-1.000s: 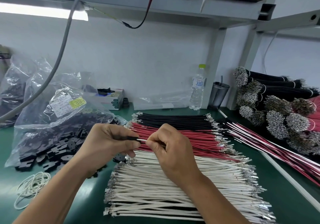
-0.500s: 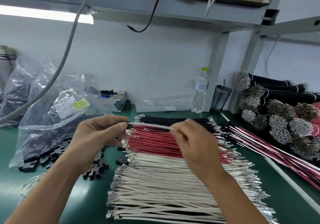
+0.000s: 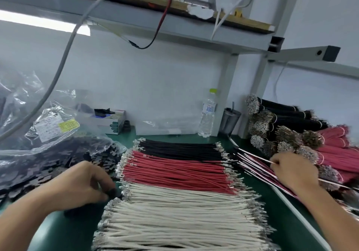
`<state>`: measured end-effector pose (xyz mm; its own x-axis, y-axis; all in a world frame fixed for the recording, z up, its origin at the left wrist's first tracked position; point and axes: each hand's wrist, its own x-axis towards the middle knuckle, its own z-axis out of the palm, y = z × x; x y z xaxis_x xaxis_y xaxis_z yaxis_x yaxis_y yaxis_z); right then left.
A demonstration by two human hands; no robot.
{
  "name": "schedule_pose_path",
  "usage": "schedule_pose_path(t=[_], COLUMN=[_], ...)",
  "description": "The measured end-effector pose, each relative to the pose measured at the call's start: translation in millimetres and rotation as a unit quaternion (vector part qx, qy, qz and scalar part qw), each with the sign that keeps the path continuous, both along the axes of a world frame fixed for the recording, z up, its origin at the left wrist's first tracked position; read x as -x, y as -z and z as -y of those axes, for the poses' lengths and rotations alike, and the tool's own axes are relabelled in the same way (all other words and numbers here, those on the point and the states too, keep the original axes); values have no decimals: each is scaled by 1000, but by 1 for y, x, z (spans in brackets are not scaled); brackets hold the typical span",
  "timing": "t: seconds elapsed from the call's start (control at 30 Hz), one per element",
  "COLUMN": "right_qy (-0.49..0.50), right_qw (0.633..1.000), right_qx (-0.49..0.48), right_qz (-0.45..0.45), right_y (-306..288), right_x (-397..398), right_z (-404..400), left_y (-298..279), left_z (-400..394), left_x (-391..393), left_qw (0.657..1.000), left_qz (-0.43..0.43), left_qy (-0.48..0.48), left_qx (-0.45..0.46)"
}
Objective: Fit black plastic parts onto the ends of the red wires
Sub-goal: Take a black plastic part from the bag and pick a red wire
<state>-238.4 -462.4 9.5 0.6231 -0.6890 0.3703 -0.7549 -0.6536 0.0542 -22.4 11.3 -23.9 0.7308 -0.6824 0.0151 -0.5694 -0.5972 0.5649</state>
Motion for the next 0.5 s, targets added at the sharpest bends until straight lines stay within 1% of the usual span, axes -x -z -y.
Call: schedule_pose_path(t=[0.07, 0.1, 0.17, 0.23, 0.27, 0.3, 0.33, 0.4, 0.5], right_qy=[17, 18, -19, -121, -182, -241, -289, -351, -375], right_qw=[1000, 1000, 999, 983, 968, 951, 937, 916, 905], right_qx=[0, 3, 13, -18, -47, -73, -95, -128, -179], right_qz=[-21, -15, 39, 135, 167, 179, 173, 143, 88], right_y=[10, 13, 16, 13, 10, 7, 5, 4, 13], right_x=[1, -1, -11, -33, -48, -65, -83, -120, -166], right_z=[4, 4, -6, -33, -52, -73, -94, -131, -167], left_y=[1, 1, 3, 5, 6, 6, 6, 4, 2], left_z=[3, 5, 7, 9, 10, 10, 10, 9, 6], left_x=[0, 0, 1, 1, 2, 3, 4, 6, 4], left_qw=[1000, 1000, 999, 999, 999, 999, 999, 999, 999], left_qz=[18, 27, 37, 43, 43, 42, 41, 43, 32], left_qy=[-2, -9, -19, -12, -9, -9, -10, -8, -25], left_qx=[3, 9, 18, 14, 11, 9, 7, 7, 16])
